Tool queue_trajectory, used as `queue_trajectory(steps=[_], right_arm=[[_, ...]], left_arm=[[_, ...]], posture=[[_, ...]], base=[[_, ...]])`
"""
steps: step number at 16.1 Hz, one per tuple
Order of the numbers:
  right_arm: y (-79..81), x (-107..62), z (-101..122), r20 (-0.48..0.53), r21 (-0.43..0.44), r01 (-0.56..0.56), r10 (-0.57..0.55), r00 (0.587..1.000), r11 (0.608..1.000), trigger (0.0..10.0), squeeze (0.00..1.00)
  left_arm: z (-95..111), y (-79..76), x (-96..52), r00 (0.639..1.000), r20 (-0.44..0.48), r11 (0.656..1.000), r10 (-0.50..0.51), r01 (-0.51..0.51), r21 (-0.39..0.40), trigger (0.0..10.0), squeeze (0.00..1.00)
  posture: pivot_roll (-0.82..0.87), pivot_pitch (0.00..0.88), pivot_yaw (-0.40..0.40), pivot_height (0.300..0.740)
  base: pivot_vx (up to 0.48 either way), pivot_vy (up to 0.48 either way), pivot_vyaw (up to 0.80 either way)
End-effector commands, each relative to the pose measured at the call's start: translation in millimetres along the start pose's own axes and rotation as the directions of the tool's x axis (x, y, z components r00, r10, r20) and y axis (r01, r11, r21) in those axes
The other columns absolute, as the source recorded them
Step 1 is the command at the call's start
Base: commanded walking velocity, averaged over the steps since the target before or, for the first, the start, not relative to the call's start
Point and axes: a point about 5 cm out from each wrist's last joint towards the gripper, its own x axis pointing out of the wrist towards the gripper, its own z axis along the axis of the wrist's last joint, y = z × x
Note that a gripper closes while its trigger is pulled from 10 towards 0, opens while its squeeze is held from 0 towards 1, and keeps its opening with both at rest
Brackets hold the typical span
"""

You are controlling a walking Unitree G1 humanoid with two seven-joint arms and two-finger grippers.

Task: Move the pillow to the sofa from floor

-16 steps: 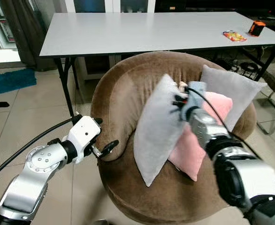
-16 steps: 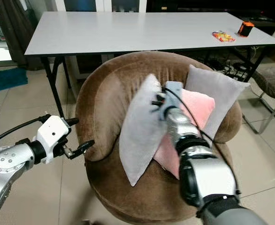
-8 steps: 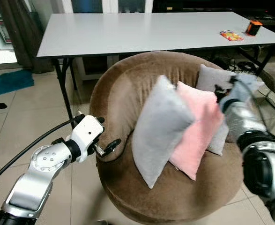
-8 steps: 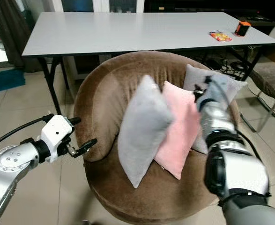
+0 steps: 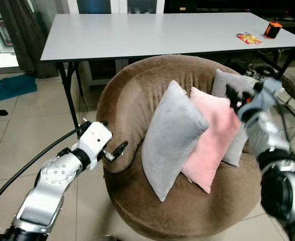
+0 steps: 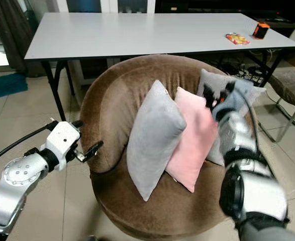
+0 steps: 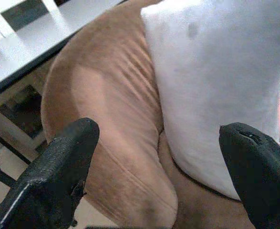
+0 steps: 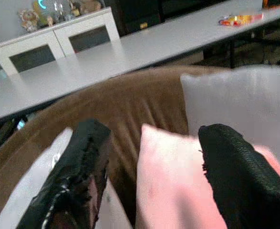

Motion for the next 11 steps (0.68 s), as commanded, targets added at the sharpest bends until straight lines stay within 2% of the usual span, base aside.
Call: queue_trajectory(steps=[1,3,5,7,8,11], right_arm=[[-0.8,-2.4,9,0.070,-0.013,-0.024,0.025,0.997,1.000,10.0,0.00],[1.5,-12.5,2,0.094,-0.067,-0.019,0.026,0.995,0.998,10.0,0.00],[19.3,-51.3,-11,0.153,-0.083,-0.026,0.038,0.988,0.996,10.0,0.00],[28.9,-80.9,-23,0.162,-0.064,0.000,0.011,0.987,0.998,10.0,0.00],[32.8,-91.7,-35,0.141,-0.093,0.009,0.004,0.990,0.996,10.0,0.00],[45.9,-102.1,-46,0.057,-0.158,0.042,-0.033,0.998,0.987,10.0,0.00]], left_arm=[[3,6.0,2.1,0.997,0.014,0.997,0.073,-0.073,0.006,10.0,0.00],[4,11.1,1.2,0.984,0.040,0.985,0.171,-0.170,-0.033,10.0,0.00],[0,13.2,-9.7,0.951,0.036,0.948,0.307,-0.302,-0.104,10.0,0.00],[-4,13.2,-17.5,0.928,0.028,0.922,0.371,-0.365,-0.130,10.0,0.00],[-2,11.9,-18.1,0.924,0.036,0.919,0.381,-0.374,-0.122,10.0,0.00],[11,13.4,-14.0,0.920,0.080,0.921,0.383,-0.375,-0.104,10.0,0.00]], posture=[[0.01,0.000,-0.031,0.740],[0.01,0.000,-0.031,0.740],[0.01,0.000,-0.043,0.740],[0.00,0.000,-0.045,0.740],[-0.01,0.000,-0.039,0.740],[-0.02,0.000,-0.023,0.740]], base=[[0.000,0.000,0.00],[0.000,0.000,-0.22],[0.000,0.000,-0.78],[0.000,0.000,-0.80],[0.000,0.000,-0.80],[0.000,0.000,-0.80]])
